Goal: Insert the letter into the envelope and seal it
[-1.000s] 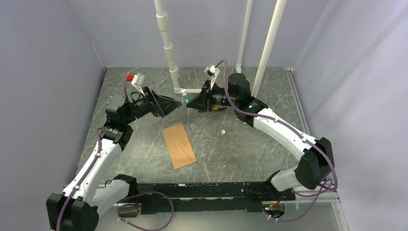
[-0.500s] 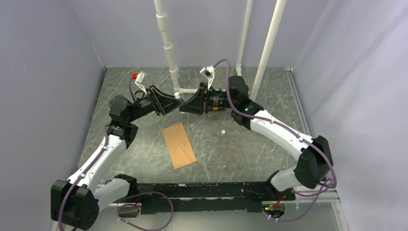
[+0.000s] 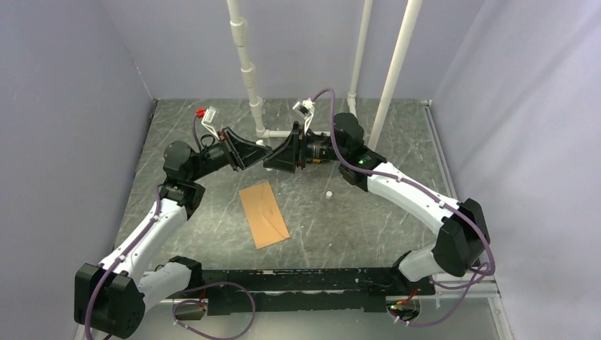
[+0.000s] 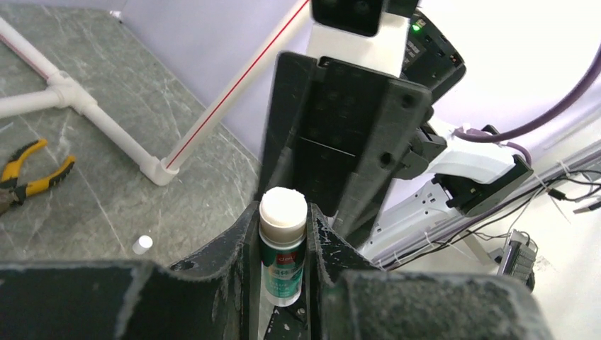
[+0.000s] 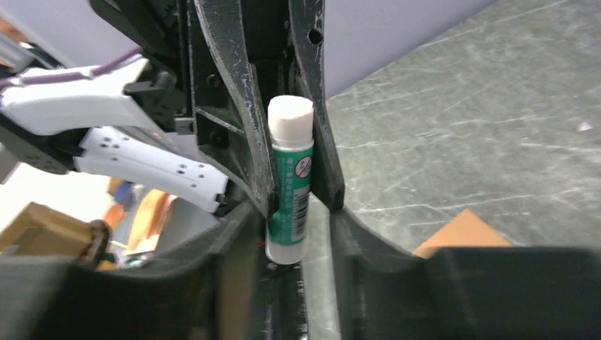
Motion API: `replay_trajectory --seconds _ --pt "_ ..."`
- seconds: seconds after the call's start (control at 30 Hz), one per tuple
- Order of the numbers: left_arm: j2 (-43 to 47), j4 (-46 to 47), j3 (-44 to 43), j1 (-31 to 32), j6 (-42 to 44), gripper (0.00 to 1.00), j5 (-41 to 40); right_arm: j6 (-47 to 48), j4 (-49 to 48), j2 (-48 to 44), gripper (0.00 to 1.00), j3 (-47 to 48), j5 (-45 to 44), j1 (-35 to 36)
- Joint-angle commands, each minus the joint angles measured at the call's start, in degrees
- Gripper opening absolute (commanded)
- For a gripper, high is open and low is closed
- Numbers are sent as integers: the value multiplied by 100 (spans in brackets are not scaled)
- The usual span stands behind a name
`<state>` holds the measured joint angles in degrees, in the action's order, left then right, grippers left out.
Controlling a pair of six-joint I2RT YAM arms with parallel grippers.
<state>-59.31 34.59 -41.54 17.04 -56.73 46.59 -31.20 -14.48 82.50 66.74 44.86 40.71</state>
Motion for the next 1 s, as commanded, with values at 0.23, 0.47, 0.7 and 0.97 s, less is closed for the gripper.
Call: replay_trajectory --seconds 0.23,0.47,0.7,0.97 --pt "596 -1858 -706 107 360 2 -1261 742 244 -570 65 -349 -1302 275" --pt "507 -1913 -816 107 94 2 -1083 396 -677 -575 58 -486 -1211 332" --pt "534 -1589 -716 107 -144 2 -979 145 -759 -362 34 -281 -962 335" --pt "552 -1351 -796 107 -137 2 -675 -367 -1315 -396 7 -425 -663 332"
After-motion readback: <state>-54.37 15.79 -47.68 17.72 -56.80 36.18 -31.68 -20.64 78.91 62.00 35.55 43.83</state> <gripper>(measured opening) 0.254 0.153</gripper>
